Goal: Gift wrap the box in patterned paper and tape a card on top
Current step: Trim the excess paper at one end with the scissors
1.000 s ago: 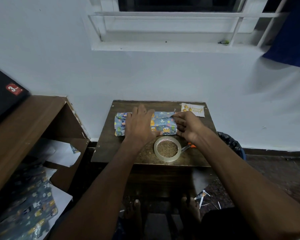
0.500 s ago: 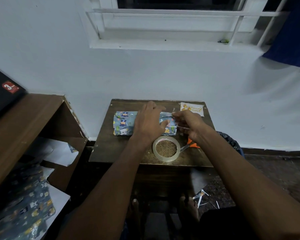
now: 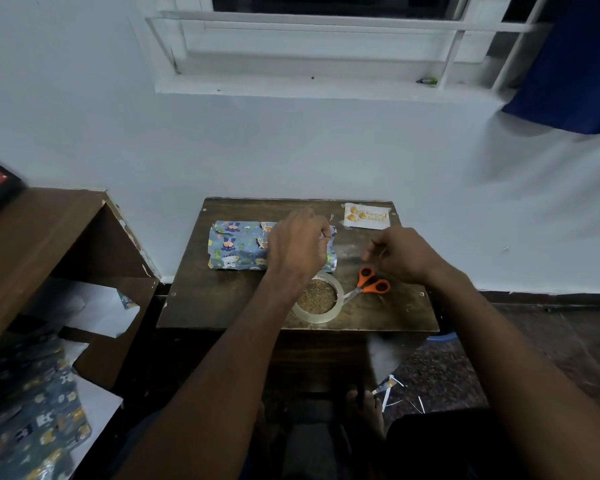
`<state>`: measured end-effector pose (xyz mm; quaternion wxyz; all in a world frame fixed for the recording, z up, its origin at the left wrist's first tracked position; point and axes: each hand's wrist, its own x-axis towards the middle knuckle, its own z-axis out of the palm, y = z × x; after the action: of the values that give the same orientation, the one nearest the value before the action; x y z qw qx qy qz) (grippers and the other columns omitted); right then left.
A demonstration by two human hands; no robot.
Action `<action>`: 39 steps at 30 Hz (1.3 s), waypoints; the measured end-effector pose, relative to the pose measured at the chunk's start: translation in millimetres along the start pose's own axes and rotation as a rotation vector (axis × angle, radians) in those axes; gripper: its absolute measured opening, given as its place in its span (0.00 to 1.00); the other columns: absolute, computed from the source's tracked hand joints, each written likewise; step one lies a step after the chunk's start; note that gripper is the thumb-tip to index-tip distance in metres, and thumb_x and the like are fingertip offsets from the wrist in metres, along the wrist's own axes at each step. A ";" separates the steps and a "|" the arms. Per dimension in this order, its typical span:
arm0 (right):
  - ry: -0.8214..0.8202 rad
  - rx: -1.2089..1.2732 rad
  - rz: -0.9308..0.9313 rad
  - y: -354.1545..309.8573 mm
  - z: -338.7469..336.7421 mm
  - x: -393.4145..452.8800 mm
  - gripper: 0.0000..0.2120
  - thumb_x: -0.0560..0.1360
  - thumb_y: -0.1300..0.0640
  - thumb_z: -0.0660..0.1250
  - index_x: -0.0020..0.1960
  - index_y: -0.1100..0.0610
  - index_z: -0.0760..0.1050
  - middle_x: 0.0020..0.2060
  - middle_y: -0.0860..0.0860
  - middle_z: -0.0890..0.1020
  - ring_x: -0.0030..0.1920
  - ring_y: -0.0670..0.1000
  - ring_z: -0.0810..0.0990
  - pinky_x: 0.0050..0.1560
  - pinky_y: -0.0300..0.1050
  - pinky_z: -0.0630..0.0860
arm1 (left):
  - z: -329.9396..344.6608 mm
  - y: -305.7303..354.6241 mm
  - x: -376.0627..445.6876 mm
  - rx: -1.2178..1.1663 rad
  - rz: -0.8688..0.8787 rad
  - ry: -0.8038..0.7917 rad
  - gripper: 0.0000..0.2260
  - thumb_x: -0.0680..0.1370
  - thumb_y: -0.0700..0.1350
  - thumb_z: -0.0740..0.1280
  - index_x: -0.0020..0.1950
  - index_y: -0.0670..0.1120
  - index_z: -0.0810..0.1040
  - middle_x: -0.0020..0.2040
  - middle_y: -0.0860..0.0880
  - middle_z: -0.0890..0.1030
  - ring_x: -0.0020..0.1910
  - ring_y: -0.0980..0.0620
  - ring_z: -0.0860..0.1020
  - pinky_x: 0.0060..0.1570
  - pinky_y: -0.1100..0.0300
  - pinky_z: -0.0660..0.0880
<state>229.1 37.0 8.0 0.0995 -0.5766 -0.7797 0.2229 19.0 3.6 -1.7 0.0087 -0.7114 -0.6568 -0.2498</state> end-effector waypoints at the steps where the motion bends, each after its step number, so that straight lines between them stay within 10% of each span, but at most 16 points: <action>1: -0.033 -0.039 -0.007 4.0 1.3 -3.3 0.12 0.74 0.67 0.73 0.43 0.49 0.85 0.43 0.46 0.87 0.47 0.48 0.84 0.51 0.46 0.80 | 1.4 -0.4 0.2 -0.003 0.002 0.001 0.10 0.77 0.48 0.76 0.57 0.56 0.82 0.57 0.55 0.80 0.57 0.52 0.78 0.46 0.59 0.71; 8: -0.067 -0.150 -0.067 2.6 3.5 -13.0 0.10 0.71 0.66 0.76 0.46 0.51 0.86 0.42 0.42 0.81 0.41 0.43 0.76 0.40 0.40 0.74 | 7.1 0.8 5.6 0.028 -0.036 -0.109 0.28 0.73 0.44 0.78 0.71 0.54 0.76 0.66 0.51 0.75 0.65 0.49 0.73 0.59 0.54 0.74; 16: -0.169 -0.296 -0.087 -3.0 7.9 -10.1 0.15 0.72 0.68 0.73 0.47 0.48 0.78 0.45 0.45 0.81 0.50 0.51 0.81 0.50 0.52 0.81 | 7.8 -0.1 3.4 0.032 -0.050 -0.018 0.15 0.78 0.45 0.74 0.64 0.54 0.81 0.62 0.53 0.79 0.63 0.50 0.75 0.50 0.56 0.73; 28: -0.186 -0.397 -0.025 19.8 -7.0 -9.7 0.11 0.75 0.63 0.73 0.49 0.47 0.79 0.48 0.46 0.79 0.52 0.51 0.77 0.47 0.43 0.69 | 1.7 -5.6 3.9 -0.036 -0.103 0.088 0.03 0.81 0.49 0.72 0.50 0.53 0.86 0.50 0.55 0.84 0.51 0.52 0.81 0.39 0.56 0.73; 39: -0.218 0.581 -0.096 -29.4 13.8 -26.8 0.18 0.71 0.80 0.68 0.55 0.64 0.79 0.44 0.60 0.81 0.39 0.55 0.83 0.39 0.48 0.82 | -7.3 -27.7 5.4 -0.138 -0.337 0.162 0.03 0.80 0.50 0.73 0.50 0.54 0.87 0.49 0.55 0.87 0.49 0.50 0.84 0.41 0.57 0.73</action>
<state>206.8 1.6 12.1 0.1865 -0.4592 -0.7158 0.4920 -9.5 9.9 -2.1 -0.0294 -0.5679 -0.7452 -0.3484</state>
